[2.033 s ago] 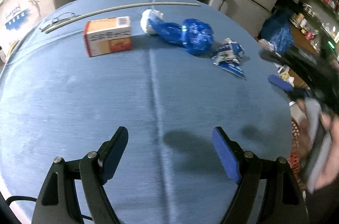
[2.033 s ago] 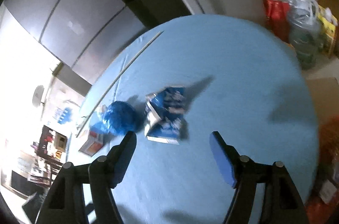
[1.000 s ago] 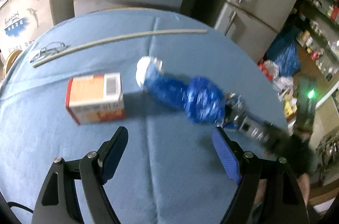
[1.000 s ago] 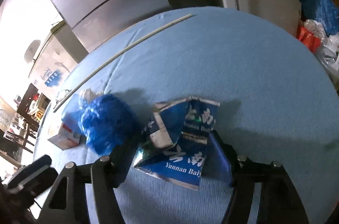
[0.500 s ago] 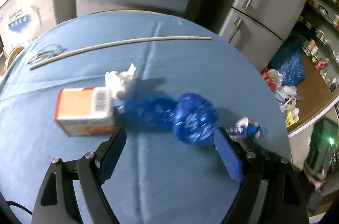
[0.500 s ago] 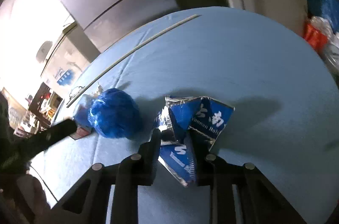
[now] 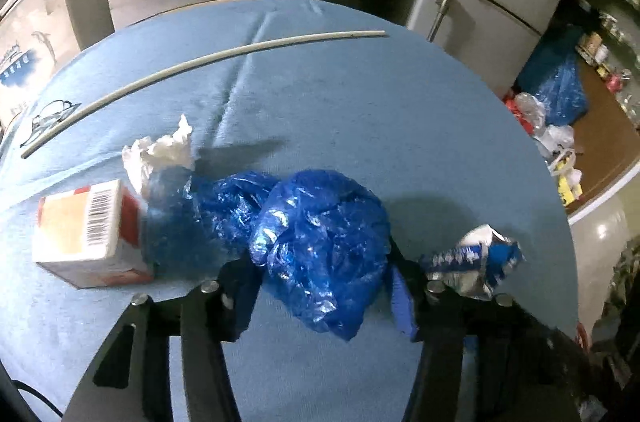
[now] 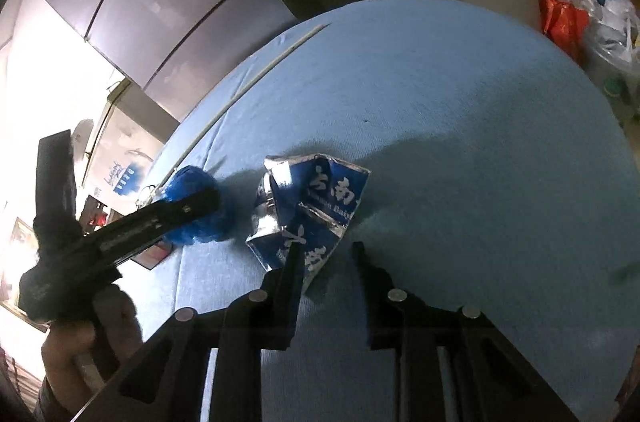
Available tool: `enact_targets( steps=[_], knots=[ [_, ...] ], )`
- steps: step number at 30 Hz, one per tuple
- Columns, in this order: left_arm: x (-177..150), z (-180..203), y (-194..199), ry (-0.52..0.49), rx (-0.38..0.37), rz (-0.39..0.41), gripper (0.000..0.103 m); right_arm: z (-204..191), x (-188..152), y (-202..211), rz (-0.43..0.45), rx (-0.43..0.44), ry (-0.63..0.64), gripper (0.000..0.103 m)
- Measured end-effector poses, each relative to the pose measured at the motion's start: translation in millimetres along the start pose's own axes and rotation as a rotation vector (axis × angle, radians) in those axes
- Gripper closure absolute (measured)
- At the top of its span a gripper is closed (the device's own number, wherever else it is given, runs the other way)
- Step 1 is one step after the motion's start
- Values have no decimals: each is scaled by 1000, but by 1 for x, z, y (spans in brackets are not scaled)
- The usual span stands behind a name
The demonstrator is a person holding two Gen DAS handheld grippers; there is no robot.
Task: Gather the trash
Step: 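Grasp the blue plastic bag with the left tool while the right tool grasps the blue-white printed packet, then lift the blue bag and printed packet and hold them above the table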
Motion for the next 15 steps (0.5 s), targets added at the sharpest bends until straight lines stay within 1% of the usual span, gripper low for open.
enact_targets(
  steps=[1,3,4,5,6,8,10,13,15],
  knots=[
    [-4,-3,6,-6,-4,4,47,3,-1,3,3,2,-12,72],
    [-16,-12,21,-19,-6,13,47,1,2,5,19,15,-34,54],
    [-23,-15,28,-28,-12,14,47,-2,4,6,31,23,-42,32],
    [-34,-21,38,-36,-8,20,47,-2,6,8,38,13,-46,20],
    [-43,-26,44,-41,-4,24,47,-5,9,10,52,-1,-48,20],
    [-60,-33,56,-50,-5,24,47,-12,17,6,57,2,-47,20],
    [-80,-42,67,-60,2,18,47,-17,24,-2,60,-29,-57,20],
    [-98,-56,79,-67,23,17,47,-27,36,-23,41,-83,-42,20],
    [-104,-63,83,-59,36,19,47,-39,39,-44,-10,-151,30,19]
  ],
)
Point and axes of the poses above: each gripper's, at about its wrist camera, not at the fingertips, and y roughly against the way its jaws point, z to its right, x to its top, the point moved 7 cm from there along -y, roughly the way its jaws point, and after that the axes turned 8 degrees about y, right-handed, at the moved point
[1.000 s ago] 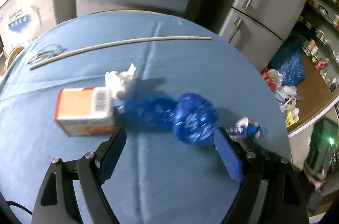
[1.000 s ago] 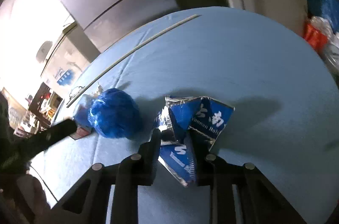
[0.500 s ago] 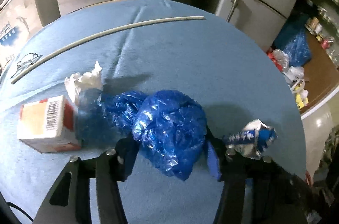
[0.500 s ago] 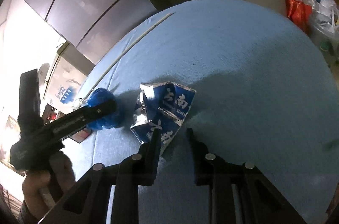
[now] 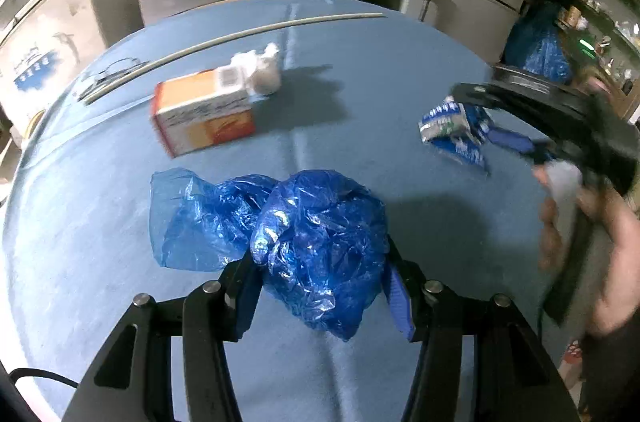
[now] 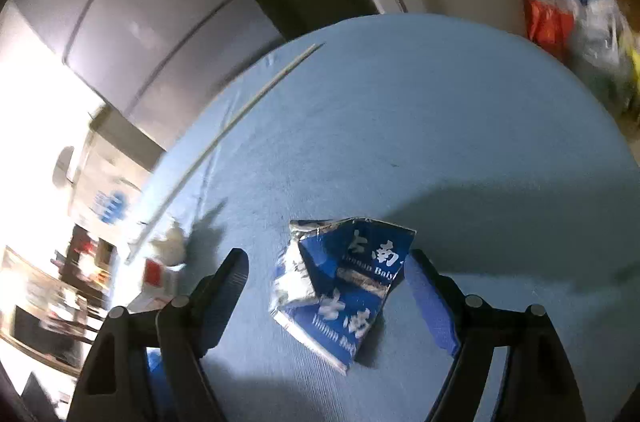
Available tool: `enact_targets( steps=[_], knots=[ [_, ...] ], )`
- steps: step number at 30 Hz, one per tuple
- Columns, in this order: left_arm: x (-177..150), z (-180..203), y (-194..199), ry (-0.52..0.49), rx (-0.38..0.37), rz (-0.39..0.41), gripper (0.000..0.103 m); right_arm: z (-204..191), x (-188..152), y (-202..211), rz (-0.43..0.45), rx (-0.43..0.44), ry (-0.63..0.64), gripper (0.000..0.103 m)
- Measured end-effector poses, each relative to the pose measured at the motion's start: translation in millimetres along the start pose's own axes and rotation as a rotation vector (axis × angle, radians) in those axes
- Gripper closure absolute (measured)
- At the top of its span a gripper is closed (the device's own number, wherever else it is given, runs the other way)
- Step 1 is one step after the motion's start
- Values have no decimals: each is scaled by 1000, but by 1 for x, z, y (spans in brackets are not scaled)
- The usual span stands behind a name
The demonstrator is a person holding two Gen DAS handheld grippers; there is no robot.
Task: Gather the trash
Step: 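Lift the blue bag and printed packet and hold them above the table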
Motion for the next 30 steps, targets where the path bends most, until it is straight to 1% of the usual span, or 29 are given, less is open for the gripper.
enact_targets(
  steps=[1,2,3,4,6,8,10,14,16,18,20,24,25,27,28,29,30],
  knots=[
    [-2,-4,1,6,3,-1,47,-11,3,-5,7,-47,71,19],
    [-2,-7,1,13,8,-2,47,-25,1,-13,-11,-71,153,23],
    [-3,-11,2,20,11,-1,47,-32,0,-15,-3,-98,208,28],
    [-4,-13,2,27,10,0,47,-42,-1,-17,-5,-81,255,49],
    [-5,-18,5,37,7,6,47,-58,-9,-16,-50,-21,287,53],
    [-3,-19,6,41,4,13,47,-64,-16,-13,-63,18,296,58],
    [-5,-19,9,44,-2,18,47,-65,-28,-5,-75,44,301,60],
    [-9,-22,16,48,-12,28,47,-61,-51,13,-88,75,308,60],
    [-11,-23,18,51,-19,30,47,-56,-60,22,-87,72,306,60],
    [-12,-21,21,50,-25,38,47,-52,-67,32,-79,76,293,63],
    [-11,-20,25,46,-30,49,47,-49,-65,41,-60,77,278,70],
    [-13,-20,32,43,-31,66,47,-49,-62,65,-11,99,240,70],
    [-14,-20,33,45,-31,66,47,-46,-61,67,-6,93,228,69],
    [-16,-21,35,46,-30,66,47,-36,-61,67,-25,79,187,67],
    [-18,-21,37,47,-31,66,47,-31,-61,67,-30,77,166,54],
    [-19,-21,39,47,-32,67,47,-25,-62,69,-23,74,149,27],
    [-19,-22,40,46,-32,68,47,-22,-60,72,-1,85,141,24]
  ],
)
Point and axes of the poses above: each gripper's, at about its wrist camera, not at the fingertips, and y roughly against the way its jaws point, z to its right, x to its top, the point moved 7 cm from there along -y, roughly the way its jaws point, and after that the axes turned 8 degrees about y, right-handed, at the moved point
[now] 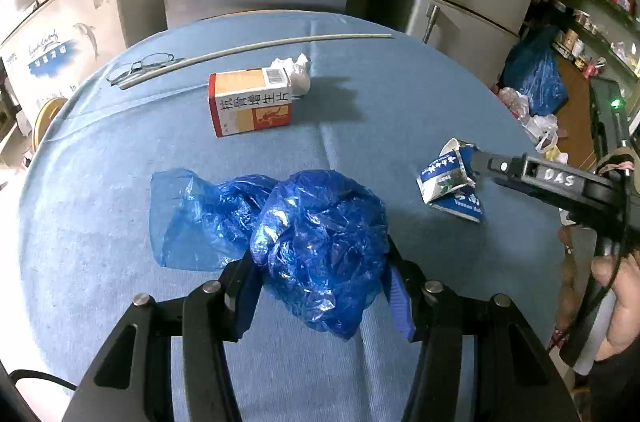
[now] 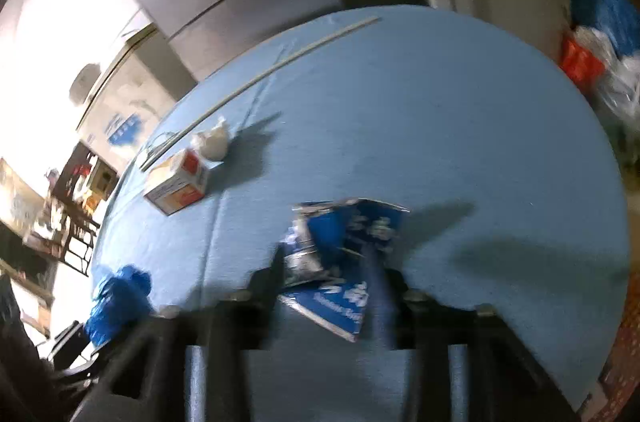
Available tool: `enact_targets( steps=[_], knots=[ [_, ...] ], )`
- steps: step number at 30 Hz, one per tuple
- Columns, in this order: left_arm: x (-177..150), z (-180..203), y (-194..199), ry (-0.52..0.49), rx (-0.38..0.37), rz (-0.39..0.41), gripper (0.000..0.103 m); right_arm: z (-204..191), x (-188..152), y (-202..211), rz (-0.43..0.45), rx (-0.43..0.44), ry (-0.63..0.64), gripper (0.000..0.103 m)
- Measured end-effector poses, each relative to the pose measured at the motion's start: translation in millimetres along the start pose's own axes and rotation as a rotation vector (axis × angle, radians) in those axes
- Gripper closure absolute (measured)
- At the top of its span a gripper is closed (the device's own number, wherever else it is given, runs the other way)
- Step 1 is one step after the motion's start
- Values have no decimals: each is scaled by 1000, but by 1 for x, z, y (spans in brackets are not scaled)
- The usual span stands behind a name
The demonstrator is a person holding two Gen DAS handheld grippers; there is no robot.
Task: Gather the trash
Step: 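Lift the blue bag and printed packet and hold them above the table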
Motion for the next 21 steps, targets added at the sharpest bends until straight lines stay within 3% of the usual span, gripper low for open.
enact_targets(
  steps=[4,8,13,15,17,20,21],
  knots=[
    [-1,-2,1,0,0,-7,47,-11,9,5,17,16,144,24],
    [-3,-3,-1,-1,4,-14,47,-57,12,2,-27,8,536,24],
    [-3,0,-4,-6,2,-21,47,-89,-12,-28,-117,-147,1025,25],
    [-4,-1,-5,-8,6,-25,47,-83,-9,-39,-149,-163,1061,25],
    [-4,-3,-7,-2,8,-33,47,-71,-4,-52,-173,-96,1018,20],
    [-4,-5,-9,6,12,-39,47,-40,4,-69,-299,21,727,22],
    [-3,-6,-9,11,12,-37,47,-34,8,-67,-276,47,667,27]
  ],
)
Point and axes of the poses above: each gripper's, at about its wrist camera, not at the fingertips, and y roughly against the way its jaws point, z to its right, x to its top, the point moved 7 cm from there along -y, roughly the way its jaws point, and after that the axes turned 8 degrees about y, right-handed, at the moved point
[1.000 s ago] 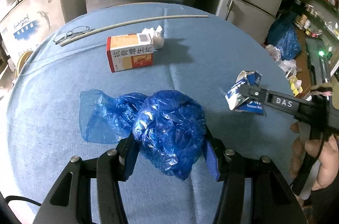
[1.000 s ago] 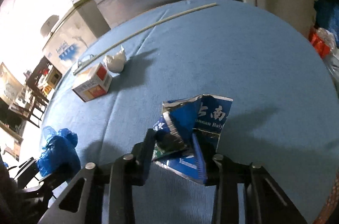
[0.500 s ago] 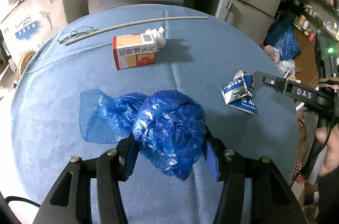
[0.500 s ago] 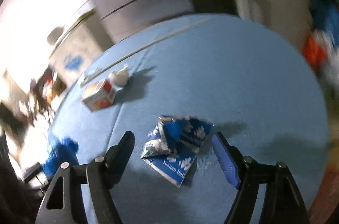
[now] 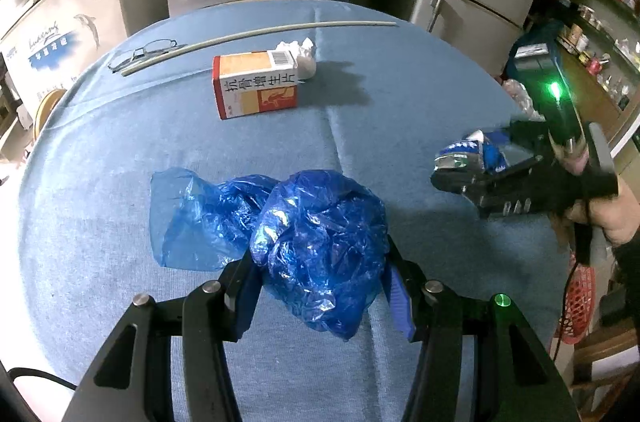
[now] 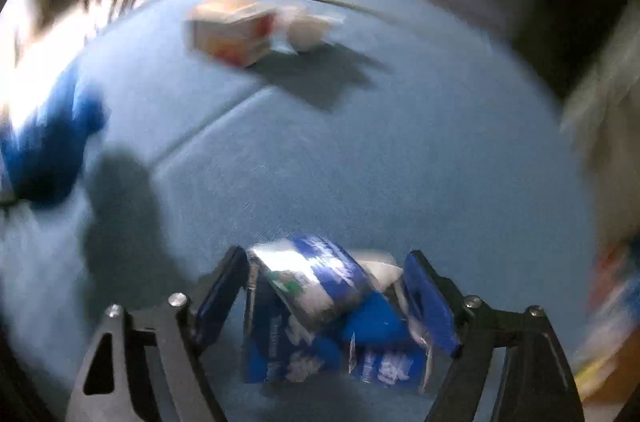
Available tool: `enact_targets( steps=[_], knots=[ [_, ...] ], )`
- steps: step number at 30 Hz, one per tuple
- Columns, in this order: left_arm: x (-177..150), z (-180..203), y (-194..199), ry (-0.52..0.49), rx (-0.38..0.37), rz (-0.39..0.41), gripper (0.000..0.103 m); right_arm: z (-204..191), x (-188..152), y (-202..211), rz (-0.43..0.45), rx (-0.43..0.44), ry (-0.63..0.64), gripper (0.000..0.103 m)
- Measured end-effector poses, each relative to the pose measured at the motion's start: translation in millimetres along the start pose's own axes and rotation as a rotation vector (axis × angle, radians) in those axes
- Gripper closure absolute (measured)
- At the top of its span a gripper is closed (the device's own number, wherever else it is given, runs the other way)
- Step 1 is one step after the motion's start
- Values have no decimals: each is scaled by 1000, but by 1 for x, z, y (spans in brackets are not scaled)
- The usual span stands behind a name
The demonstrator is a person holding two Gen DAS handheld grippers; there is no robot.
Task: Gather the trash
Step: 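Lift the blue bag and printed packet and hold them above the table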
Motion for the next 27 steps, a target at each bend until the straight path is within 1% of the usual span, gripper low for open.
enact_targets(
  steps=[3,6,9,12,14,16,18,27],
  knots=[
    [1,0,-2,4,2,-2,47,3,-8,5,-4,-4,-53,27],
    [-1,1,-3,8,-6,-4,47,3,-19,10,17,-26,-111,28],
    [-1,3,-1,0,-17,2,47,1,-32,19,54,-41,-199,28],
    [0,6,1,-10,-18,10,47,5,-41,31,109,-43,-326,28],
    [2,6,2,-15,-10,15,47,6,-48,39,151,-39,-399,28],
    [3,5,1,-16,6,11,47,7,-52,45,171,-52,-442,28],
    [5,4,-1,-7,20,4,47,5,-55,52,194,-42,-487,28],
    [11,0,-5,6,61,3,47,-13,-54,71,244,-31,-518,28]
  ],
)
Point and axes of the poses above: each gripper's, at about its wrist camera, not at the fingertips, and y roughly against the way its jaws point, z to its right, x to its top, the point moved 7 cm from there along -y, roughly the way its jaws point, and after that the axes turned 8 degrees about y, right-handed, at the moved point
